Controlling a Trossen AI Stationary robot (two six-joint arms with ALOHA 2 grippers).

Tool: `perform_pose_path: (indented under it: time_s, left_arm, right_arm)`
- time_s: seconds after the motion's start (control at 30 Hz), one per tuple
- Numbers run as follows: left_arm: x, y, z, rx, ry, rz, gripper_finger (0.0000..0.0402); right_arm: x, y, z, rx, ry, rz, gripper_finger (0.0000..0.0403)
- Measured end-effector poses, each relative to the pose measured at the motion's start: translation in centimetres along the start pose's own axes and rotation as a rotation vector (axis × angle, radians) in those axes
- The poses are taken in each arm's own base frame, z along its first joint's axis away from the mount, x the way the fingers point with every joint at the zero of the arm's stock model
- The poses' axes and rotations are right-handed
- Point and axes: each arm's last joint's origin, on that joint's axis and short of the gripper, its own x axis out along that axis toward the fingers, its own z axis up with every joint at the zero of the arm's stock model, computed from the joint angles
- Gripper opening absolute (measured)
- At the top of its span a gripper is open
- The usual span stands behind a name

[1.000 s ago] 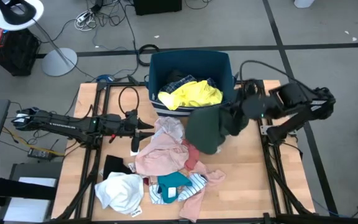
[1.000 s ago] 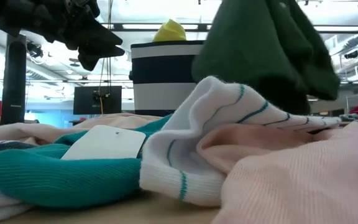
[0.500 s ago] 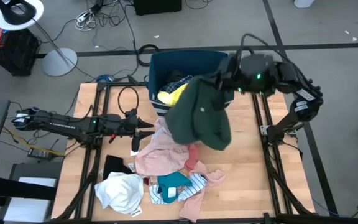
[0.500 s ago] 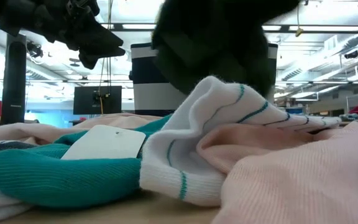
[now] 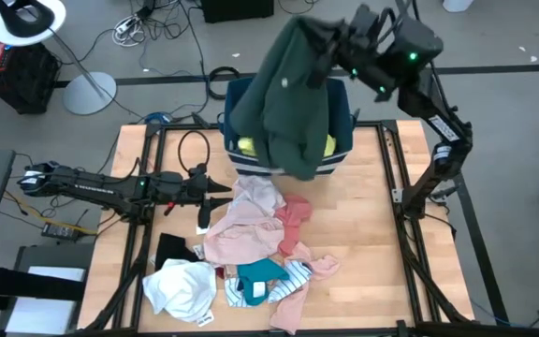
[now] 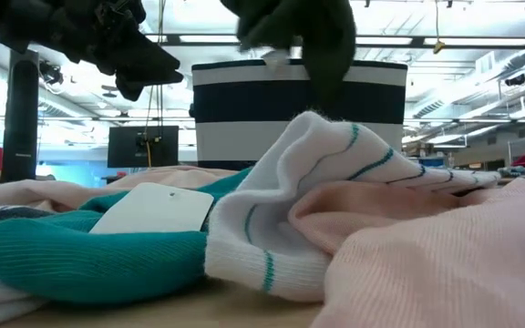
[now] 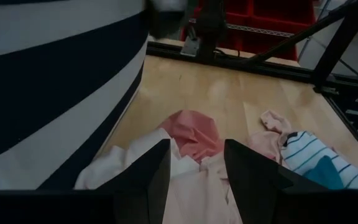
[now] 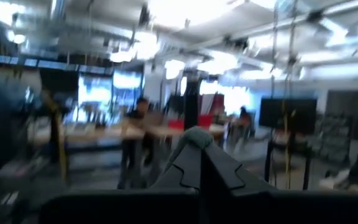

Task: Sort clothes
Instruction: Put the green shirt into the blue laundry bin

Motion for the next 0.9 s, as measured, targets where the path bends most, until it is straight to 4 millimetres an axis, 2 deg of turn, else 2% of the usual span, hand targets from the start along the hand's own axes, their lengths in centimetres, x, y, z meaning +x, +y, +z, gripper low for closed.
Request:
perform_pose_path:
  time_s: [0.17, 0.37, 0.47, 0.67, 0.77, 0.9]
  left_arm:
    - [0.0, 0.0, -0.1, 0.003, 0.014, 0.004, 0.0157]
    - [0.0, 0.1, -0.2, 0.025, 0.015, 0.014, 0.0157]
    - [0.0, 0.1, -0.2, 0.025, 0.014, 0.014, 0.0157]
    - [0.0, 0.1, -0.2, 0.029, 0.015, 0.018, 0.0157]
    - [0.0, 0.1, -0.2, 0.029, 0.013, 0.025, 0.0157]
    - [0.0, 0.1, -0.1, 0.029, 0.010, 0.029, 0.0157]
  right_arm:
    - [2.0, -2.1, -0.6, -0.012, -0.103, -0.024, 0.0000]
    - [4.0, -3.4, -3.7, -0.045, 0.029, -0.043, 0.0000]
    - [4.3, -3.8, -5.7, -0.069, 0.190, -0.044, 0.0000]
    - [3.4, -4.5, -11.1, -0.021, 0.669, -0.062, 0.0000]
    - [3.0, -5.0, -14.2, 0.034, 0.884, -0.098, 0.0000]
    - [3.2, -5.3, -19.4, 0.074, 1.148, -0.149, 0.0001]
